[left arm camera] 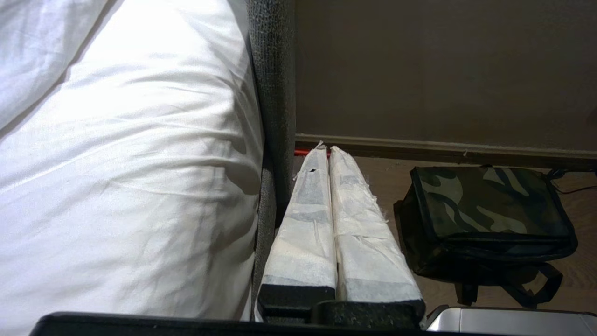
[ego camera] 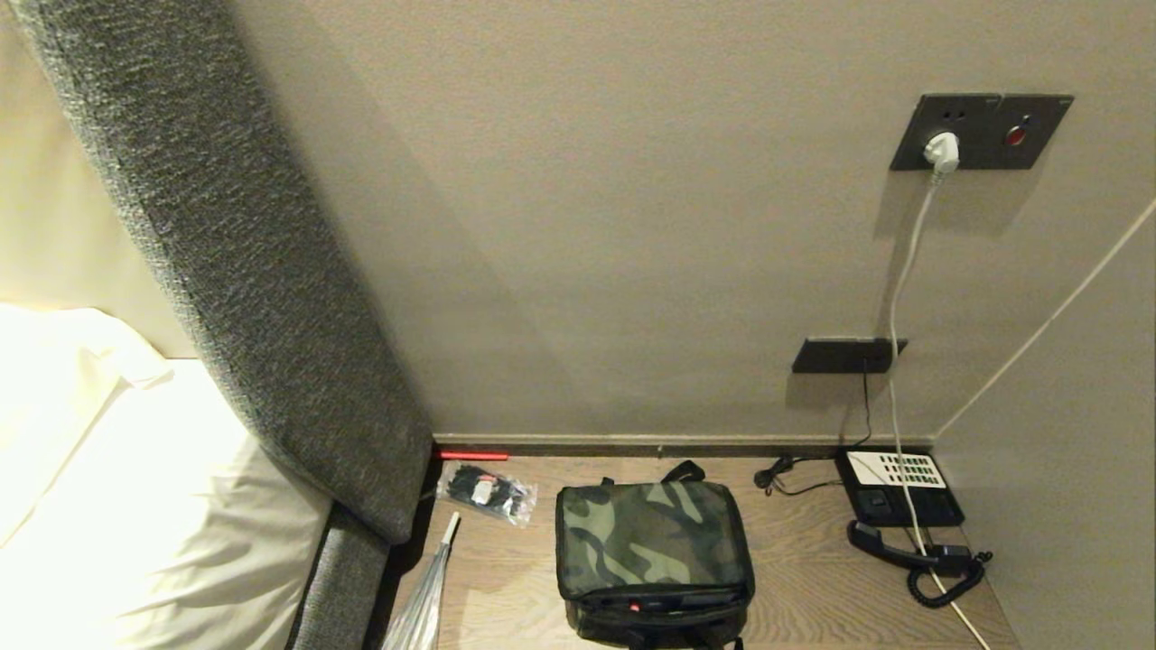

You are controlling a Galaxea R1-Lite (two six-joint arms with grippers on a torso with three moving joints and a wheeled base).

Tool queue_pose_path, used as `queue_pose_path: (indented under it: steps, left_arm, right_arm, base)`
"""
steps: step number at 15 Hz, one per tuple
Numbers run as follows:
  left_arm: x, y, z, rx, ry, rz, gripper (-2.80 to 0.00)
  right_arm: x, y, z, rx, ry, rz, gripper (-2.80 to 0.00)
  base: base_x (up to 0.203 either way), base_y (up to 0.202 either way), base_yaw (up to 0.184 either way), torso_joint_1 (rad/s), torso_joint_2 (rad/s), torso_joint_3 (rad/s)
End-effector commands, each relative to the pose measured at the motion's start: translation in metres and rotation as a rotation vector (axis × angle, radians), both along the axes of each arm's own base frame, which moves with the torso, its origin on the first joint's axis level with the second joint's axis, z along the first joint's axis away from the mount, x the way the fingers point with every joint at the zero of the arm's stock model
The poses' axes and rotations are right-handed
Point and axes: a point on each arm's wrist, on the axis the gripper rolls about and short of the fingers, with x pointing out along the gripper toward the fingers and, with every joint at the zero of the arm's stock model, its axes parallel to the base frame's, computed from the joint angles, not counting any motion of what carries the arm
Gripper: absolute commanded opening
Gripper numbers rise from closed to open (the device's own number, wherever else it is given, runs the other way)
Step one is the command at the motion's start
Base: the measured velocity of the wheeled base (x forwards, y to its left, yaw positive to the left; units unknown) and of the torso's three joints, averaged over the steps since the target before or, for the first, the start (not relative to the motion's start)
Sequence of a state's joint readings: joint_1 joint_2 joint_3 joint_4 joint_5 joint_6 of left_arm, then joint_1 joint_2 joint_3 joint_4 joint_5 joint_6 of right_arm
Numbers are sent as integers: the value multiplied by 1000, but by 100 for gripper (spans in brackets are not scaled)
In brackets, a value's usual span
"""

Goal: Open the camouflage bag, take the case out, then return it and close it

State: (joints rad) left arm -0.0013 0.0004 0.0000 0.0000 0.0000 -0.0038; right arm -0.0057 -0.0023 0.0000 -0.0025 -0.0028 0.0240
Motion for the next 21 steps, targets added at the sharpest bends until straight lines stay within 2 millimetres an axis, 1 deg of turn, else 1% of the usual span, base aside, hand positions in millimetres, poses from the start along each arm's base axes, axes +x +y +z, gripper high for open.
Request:
queue_pose_path:
  steps: [1,16,21]
  left_arm:
    - [0,0,0,-1,0,0,-280]
    - [0,0,0,-4,0,0,-280]
    - [0,0,0,-1,-2,0,-280]
  right_arm:
    - [0,0,0,0,-1,-1,-280]
    - [0,0,0,0,-1,-1,-280]
    - [0,0,0,0,-1,-1,-280]
  base:
    - [0,0,0,3,0,207]
    - [0,0,0,1,2,203]
    - [0,0,0,2,1,65]
